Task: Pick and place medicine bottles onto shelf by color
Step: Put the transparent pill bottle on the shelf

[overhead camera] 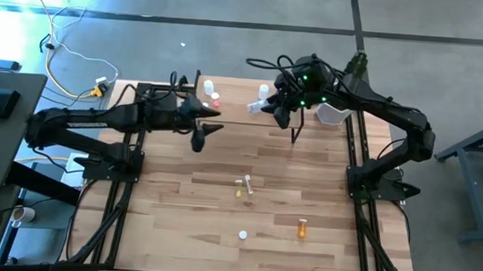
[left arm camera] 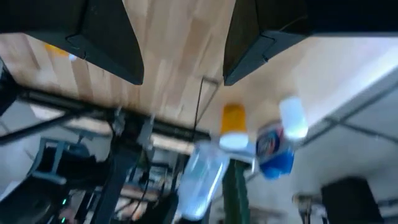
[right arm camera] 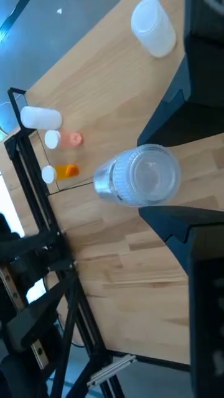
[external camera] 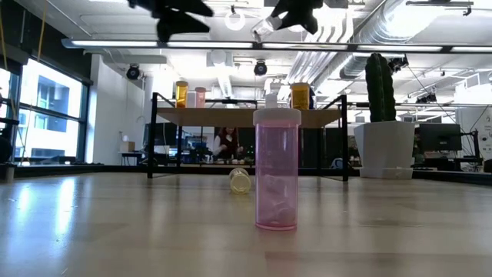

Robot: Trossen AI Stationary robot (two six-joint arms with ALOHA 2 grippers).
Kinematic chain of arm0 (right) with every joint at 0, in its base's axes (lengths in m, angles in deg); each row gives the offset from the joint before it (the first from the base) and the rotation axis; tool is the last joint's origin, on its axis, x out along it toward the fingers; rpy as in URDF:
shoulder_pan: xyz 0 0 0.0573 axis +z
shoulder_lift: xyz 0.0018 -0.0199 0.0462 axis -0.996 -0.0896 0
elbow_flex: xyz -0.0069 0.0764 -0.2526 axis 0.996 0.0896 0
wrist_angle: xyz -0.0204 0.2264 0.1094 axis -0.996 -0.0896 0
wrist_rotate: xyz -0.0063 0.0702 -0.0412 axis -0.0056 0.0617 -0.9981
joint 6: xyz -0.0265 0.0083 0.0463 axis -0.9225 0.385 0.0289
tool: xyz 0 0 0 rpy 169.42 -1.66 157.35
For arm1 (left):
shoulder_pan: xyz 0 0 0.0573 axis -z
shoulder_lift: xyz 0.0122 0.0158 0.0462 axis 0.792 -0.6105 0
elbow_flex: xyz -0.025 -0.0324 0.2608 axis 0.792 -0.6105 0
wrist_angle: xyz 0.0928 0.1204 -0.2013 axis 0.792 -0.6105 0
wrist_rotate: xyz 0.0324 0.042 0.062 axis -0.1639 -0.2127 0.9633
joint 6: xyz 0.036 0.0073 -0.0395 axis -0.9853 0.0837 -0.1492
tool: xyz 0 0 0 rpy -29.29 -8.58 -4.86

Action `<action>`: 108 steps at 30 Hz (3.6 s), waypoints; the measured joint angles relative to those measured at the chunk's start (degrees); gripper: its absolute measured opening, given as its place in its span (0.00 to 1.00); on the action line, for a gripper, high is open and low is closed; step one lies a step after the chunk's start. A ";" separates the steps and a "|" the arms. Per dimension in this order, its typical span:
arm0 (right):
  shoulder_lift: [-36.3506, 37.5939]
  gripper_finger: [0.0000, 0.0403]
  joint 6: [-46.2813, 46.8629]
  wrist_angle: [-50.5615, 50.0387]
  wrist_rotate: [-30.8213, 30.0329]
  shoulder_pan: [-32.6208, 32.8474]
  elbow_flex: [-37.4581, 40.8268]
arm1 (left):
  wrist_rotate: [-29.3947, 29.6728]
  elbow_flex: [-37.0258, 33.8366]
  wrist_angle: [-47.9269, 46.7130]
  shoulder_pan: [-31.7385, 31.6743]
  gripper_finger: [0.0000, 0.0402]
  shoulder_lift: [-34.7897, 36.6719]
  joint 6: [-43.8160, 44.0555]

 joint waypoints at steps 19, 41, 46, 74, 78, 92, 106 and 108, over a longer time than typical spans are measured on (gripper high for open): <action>0.00 0.31 3.17 -0.78 1.31 1.94 0.03 | -0.97 14.96 5.88 -0.52 0.53 -18.64 -5.74; 0.04 0.31 3.19 -3.21 3.34 1.92 0.05 | -3.78 25.05 -2.43 -1.46 0.45 -27.00 -7.31; 0.04 0.31 3.19 -3.21 3.39 1.94 0.05 | -4.09 25.05 -2.87 -1.42 0.35 -27.00 -7.55; 0.13 0.59 2.18 -3.79 2.93 -0.17 -8.49 | 1.98 25.05 -9.50 -1.11 0.37 -25.54 -3.06; 0.11 0.59 -0.29 -5.07 2.32 -1.11 -11.79 | 1.78 24.97 -13.62 -1.08 0.37 -24.83 -1.19; 0.11 0.59 -3.93 -8.00 -4.30 -1.27 -15.25 | 11.66 1.24 5.73 3.44 0.39 -12.95 8.86; 0.09 0.59 -3.41 -7.91 -4.31 -1.27 -15.25 | 24.62 -14.39 48.43 6.65 0.39 -19.05 6.26; 0.09 0.59 -3.39 -7.91 -4.31 -1.27 -15.25 | 24.63 -14.86 51.24 6.03 0.39 -21.35 6.27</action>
